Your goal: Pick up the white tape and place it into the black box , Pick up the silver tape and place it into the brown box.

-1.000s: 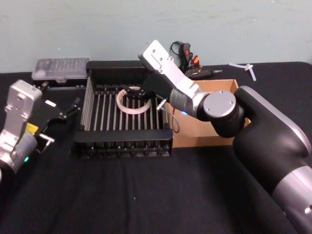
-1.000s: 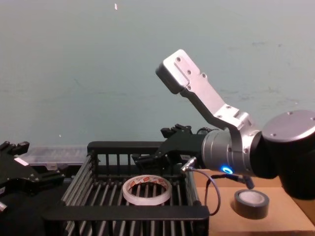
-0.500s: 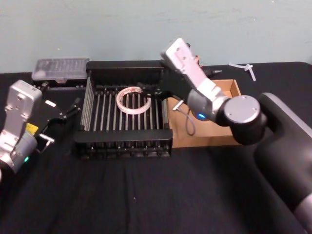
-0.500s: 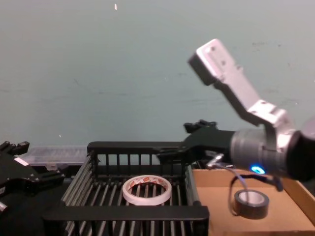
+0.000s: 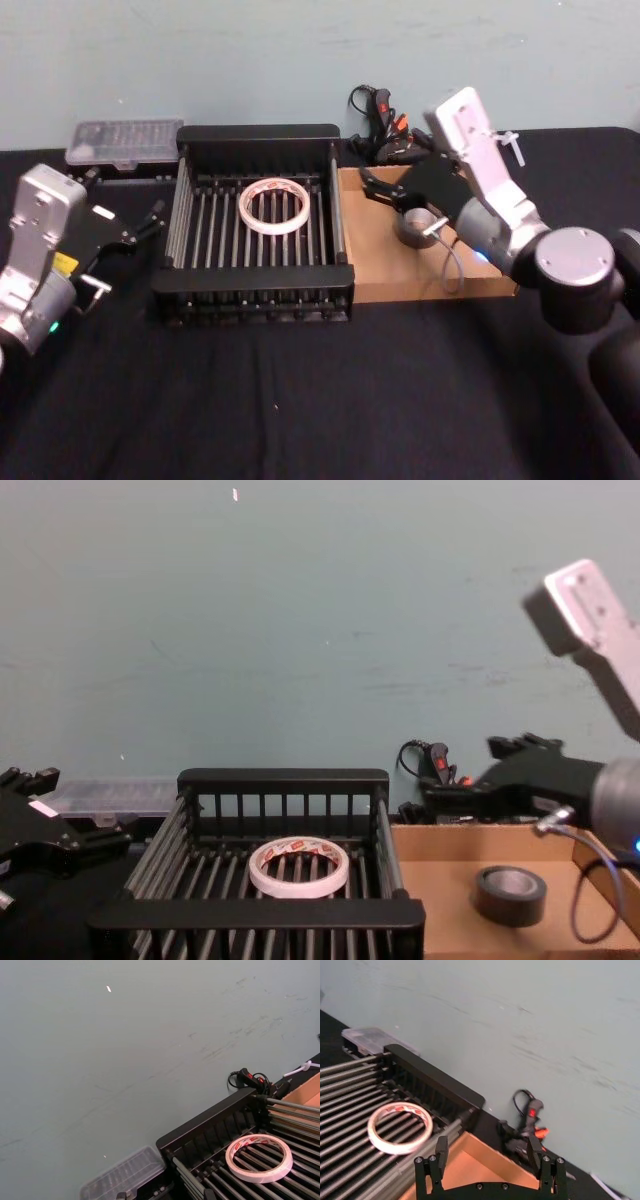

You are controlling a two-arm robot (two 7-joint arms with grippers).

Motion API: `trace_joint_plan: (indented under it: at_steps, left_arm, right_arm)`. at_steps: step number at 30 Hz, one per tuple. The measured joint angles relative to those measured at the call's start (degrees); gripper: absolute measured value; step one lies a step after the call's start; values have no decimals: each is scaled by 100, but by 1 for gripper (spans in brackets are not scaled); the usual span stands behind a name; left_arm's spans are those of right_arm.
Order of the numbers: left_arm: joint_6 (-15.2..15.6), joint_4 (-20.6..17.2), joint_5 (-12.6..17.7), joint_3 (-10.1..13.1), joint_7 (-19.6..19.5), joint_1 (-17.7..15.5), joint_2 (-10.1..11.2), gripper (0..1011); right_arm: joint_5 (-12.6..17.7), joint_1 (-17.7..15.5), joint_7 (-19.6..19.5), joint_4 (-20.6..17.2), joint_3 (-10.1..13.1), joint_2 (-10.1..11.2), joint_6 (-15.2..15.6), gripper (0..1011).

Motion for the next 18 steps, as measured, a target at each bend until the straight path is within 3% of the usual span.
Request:
trace_joint_plan:
  at_steps: [8,18]
  left_arm:
    - [0,0,0,0,0,0,0,1001]
    - [0,0,0,0,0,0,0,1001]
  right_arm:
    - [124,-450,-148,-287,364,100,66,1002]
    - [182,-754,-213,-420,630,142,129,1002]
